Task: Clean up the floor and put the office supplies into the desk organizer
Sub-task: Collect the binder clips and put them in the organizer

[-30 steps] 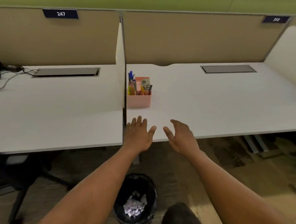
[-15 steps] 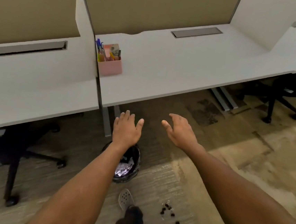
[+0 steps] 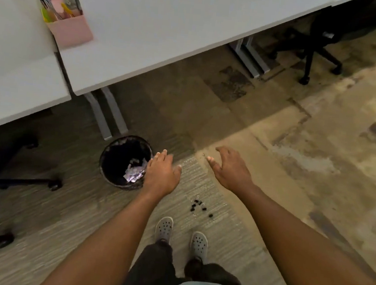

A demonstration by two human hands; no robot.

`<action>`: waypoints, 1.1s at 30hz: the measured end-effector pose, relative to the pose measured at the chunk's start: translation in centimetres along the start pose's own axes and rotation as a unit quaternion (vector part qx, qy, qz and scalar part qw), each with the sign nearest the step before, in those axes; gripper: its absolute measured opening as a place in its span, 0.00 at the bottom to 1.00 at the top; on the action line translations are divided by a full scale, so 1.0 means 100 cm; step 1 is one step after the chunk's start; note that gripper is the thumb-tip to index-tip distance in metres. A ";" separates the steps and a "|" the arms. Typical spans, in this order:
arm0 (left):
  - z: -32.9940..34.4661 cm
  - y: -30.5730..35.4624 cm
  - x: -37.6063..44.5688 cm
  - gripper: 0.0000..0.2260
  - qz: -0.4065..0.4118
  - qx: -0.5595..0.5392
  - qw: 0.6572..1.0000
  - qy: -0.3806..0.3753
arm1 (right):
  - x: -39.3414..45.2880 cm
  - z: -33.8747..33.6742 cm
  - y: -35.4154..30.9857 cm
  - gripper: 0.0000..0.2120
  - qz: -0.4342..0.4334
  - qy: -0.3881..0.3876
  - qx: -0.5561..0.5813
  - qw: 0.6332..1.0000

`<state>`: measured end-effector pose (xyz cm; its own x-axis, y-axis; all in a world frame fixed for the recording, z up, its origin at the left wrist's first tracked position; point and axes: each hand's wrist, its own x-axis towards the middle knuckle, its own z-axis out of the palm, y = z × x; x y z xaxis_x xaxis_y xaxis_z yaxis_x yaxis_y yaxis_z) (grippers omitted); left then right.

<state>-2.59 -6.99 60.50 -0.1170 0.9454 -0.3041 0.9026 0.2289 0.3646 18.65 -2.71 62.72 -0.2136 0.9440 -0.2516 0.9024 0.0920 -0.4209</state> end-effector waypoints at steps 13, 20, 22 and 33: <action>0.222 -0.059 0.068 0.17 0.029 -0.058 0.984 -0.167 | 0.031 0.211 0.117 0.22 0.179 -0.057 0.112 0.976; 0.425 -0.111 0.105 0.20 -0.004 -0.061 0.973 -0.224 | 0.050 0.415 0.222 0.17 0.227 -0.117 0.135 0.957; 0.480 -0.127 0.114 0.21 0.014 -0.046 0.970 -0.239 | 0.049 0.469 0.251 0.17 0.236 -0.120 0.135 0.955; 0.665 -0.185 0.156 0.27 0.145 0.085 0.956 -0.242 | 0.041 0.646 0.354 0.21 0.321 -0.081 0.068 0.941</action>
<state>6.40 -11.92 -9.50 0.3159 0.7359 -0.5988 0.9274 -0.1063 0.3587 25.52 -16.04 -9.46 0.2947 0.7292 -0.6176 0.8117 -0.5321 -0.2410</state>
